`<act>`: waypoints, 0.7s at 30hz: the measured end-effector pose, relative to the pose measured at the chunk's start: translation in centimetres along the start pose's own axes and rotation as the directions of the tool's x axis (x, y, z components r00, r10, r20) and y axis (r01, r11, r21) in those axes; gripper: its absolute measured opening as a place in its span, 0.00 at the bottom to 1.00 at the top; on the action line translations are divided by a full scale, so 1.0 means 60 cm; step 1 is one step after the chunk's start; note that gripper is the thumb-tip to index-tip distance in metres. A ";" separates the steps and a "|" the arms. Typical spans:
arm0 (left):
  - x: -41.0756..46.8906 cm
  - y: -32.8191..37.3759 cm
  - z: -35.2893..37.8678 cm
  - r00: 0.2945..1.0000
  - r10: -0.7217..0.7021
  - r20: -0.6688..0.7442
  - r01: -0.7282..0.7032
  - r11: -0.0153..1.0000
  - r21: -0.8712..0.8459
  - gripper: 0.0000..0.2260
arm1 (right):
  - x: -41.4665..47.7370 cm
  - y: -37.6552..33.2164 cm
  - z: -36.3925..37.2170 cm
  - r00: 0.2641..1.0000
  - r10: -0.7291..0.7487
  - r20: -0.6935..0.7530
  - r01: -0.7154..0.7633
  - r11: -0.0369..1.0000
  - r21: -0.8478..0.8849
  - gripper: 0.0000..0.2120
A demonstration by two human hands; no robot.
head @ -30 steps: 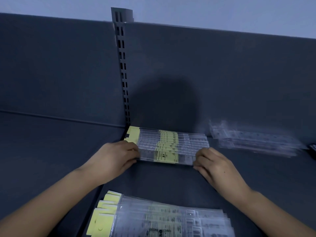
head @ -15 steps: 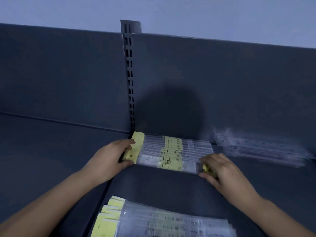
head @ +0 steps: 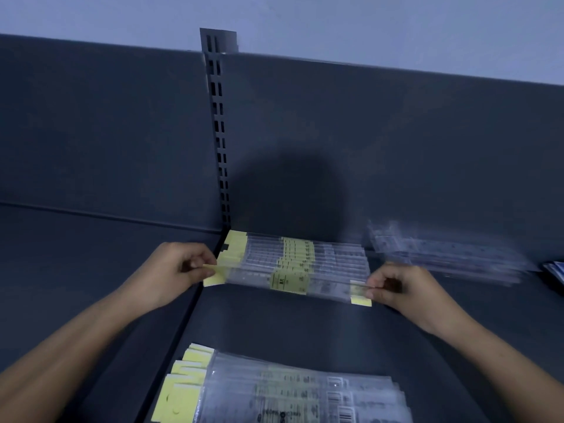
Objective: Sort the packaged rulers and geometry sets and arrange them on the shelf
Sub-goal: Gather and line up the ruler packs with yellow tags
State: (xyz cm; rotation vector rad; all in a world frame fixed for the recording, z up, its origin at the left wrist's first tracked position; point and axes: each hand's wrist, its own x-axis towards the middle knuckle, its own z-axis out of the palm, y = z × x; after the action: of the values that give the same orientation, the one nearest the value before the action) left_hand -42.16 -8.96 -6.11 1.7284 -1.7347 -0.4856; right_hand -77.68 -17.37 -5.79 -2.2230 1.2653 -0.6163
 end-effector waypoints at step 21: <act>-0.027 -0.001 -0.034 0.928 -0.033 0.371 0.110 0.976 -0.187 0.26 | -0.003 0.014 0.029 0.997 -0.078 -0.011 0.074 0.976 -0.206 0.13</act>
State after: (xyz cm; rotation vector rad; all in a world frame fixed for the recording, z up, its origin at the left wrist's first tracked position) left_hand -40.88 -7.00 -4.94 1.6311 -1.7985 -1.0408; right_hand -77.23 -17.24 -7.68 -2.4498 1.3103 -0.5585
